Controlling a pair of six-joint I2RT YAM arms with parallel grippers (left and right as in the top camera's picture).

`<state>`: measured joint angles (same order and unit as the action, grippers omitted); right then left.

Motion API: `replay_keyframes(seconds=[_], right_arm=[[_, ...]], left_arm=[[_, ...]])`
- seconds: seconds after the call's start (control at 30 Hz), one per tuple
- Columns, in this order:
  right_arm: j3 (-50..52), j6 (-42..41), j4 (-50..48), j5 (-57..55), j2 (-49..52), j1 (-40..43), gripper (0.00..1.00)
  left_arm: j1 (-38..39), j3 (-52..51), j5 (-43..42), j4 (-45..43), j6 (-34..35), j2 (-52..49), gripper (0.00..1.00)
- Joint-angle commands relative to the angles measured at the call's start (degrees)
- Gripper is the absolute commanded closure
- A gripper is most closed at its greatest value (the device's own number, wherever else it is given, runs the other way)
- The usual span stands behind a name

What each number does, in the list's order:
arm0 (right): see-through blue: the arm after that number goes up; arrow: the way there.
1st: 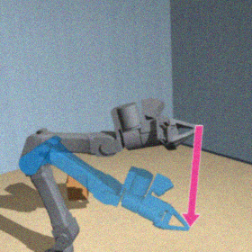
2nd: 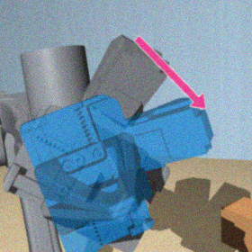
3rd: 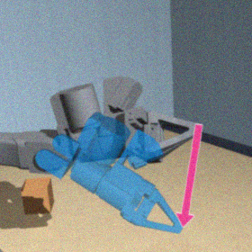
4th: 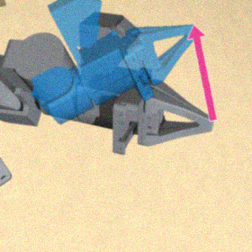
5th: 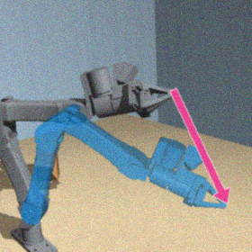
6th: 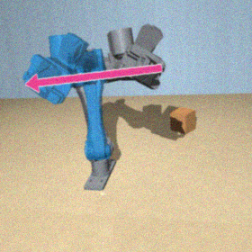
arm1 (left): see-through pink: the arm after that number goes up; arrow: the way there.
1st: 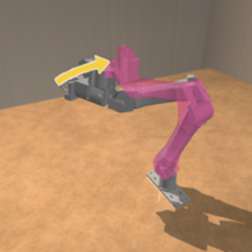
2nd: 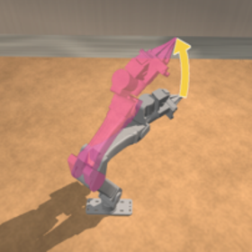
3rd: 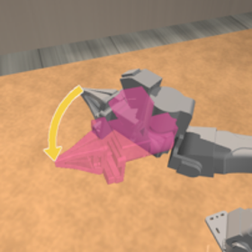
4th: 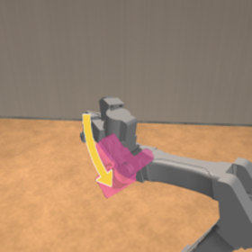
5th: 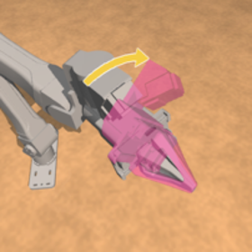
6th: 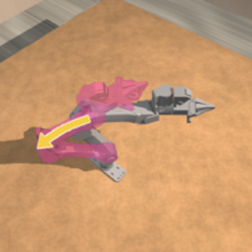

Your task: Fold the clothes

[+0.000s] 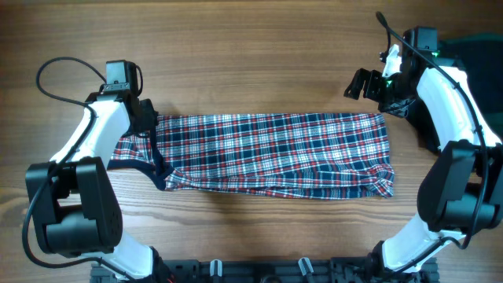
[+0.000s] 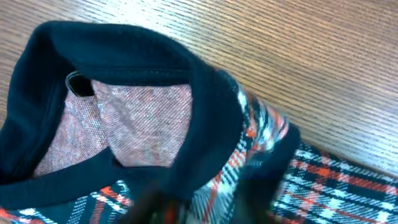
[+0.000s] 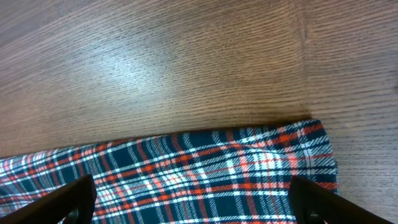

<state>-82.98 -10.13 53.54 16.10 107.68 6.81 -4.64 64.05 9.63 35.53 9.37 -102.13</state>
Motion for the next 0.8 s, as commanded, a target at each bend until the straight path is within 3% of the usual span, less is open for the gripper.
replay_keyframes(seconds=[0.0, 0.33, 0.5, 0.6, 0.77], right_arm=[[-1.05, 1.14, 0.2, 1.14, -0.55, -0.24, 0.0], [-1.05, 1.16, 1.51, 1.11, -0.55, -0.24, 0.0], [-1.05, 0.92, 1.86, 1.16, -0.55, -0.24, 0.0], [-1.05, 0.96, 2.29, 1.16, -0.55, -0.24, 0.0], [-1.05, 0.94, 2.99, 1.16, -0.55, -0.24, 0.0]], left_arm=[[-0.13, 0.59, 0.52, -0.24, 0.07, -0.42, 0.96], [-0.13, 0.59, 4.68, 0.26, 1.05, 2.64, 0.96], [-0.13, 0.59, 9.25, 5.25, 1.73, 6.82, 0.96], [-0.13, 0.59, 15.06, 9.31, 6.23, 7.32, 0.96], [-0.28, 0.59, 17.68, 15.5, 12.68, 7.32, 0.96]])
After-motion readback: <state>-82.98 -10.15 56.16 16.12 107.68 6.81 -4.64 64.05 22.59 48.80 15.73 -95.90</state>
